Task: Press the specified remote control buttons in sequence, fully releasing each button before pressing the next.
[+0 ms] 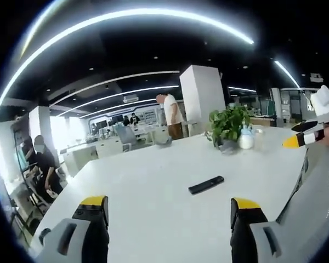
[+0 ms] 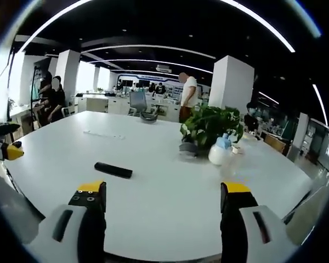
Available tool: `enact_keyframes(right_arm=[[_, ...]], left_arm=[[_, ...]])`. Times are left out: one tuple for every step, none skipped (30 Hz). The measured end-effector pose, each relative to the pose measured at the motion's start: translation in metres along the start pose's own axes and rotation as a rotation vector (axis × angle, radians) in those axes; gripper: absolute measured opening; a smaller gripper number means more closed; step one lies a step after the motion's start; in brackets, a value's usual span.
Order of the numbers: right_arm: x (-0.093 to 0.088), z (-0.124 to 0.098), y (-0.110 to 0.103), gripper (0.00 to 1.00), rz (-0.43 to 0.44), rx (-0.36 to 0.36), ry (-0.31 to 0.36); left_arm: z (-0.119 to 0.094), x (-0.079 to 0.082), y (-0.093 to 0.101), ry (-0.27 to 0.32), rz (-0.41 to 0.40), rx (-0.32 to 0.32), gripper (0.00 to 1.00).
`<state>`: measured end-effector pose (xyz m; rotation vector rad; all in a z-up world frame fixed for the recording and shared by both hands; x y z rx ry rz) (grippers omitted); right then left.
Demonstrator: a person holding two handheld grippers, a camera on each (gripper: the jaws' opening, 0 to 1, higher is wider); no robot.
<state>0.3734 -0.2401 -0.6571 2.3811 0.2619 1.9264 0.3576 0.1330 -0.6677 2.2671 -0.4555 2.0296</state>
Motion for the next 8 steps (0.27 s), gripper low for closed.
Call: enact_keyframes(right_arm=[[-0.0003,0.0000,-0.0007,0.89,-0.001,0.003,-0.003],[-0.0003,0.0000,-0.0009,0.89,-0.001,0.005,-0.003],[-0.0003,0.0001,-0.0014,0.88,-0.001,0.008,-0.003],[-0.0003,0.0002,-0.0016,0.88,-0.001,0.010,-0.004],[-0.0006,0.0004,-0.0018,0.88,0.000,0.011,-0.007],[-0.0010,0.0005,-0.0020,0.88,0.002,0.013,-0.010],[-0.0013,0.0005,-0.0021,0.87,0.002,0.013,-0.013],[-0.0015,0.0002,-0.0022,0.87,0.003,0.013,-0.016]], left_arm=[[-0.0002,-0.0007,-0.0007,-0.005,-0.011,0.003,0.95],[-0.0001,-0.0014,-0.0012,-0.010,-0.013,0.006,0.95],[0.0003,-0.0028,-0.0018,-0.021,-0.011,0.010,0.94],[0.0006,-0.0039,-0.0016,-0.032,-0.007,0.012,0.94],[0.0008,-0.0050,-0.0009,-0.045,-0.002,0.009,0.93],[0.0010,-0.0054,0.0004,-0.047,0.004,0.004,0.93],[0.0009,-0.0056,0.0009,-0.049,0.009,0.002,0.93],[0.0008,-0.0056,0.0004,-0.048,0.016,0.002,0.93]])
Point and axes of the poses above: the point that each gripper's makers call its tool centre point, and the gripper's own axes: z roughly forward along the fingers, y roughly to its right, x roughly out of its top, the point moved 7 cm from there along -z, roughly backward along the fingers, and after that the axes turned 7 degrees about y, right-handed, at the moved point
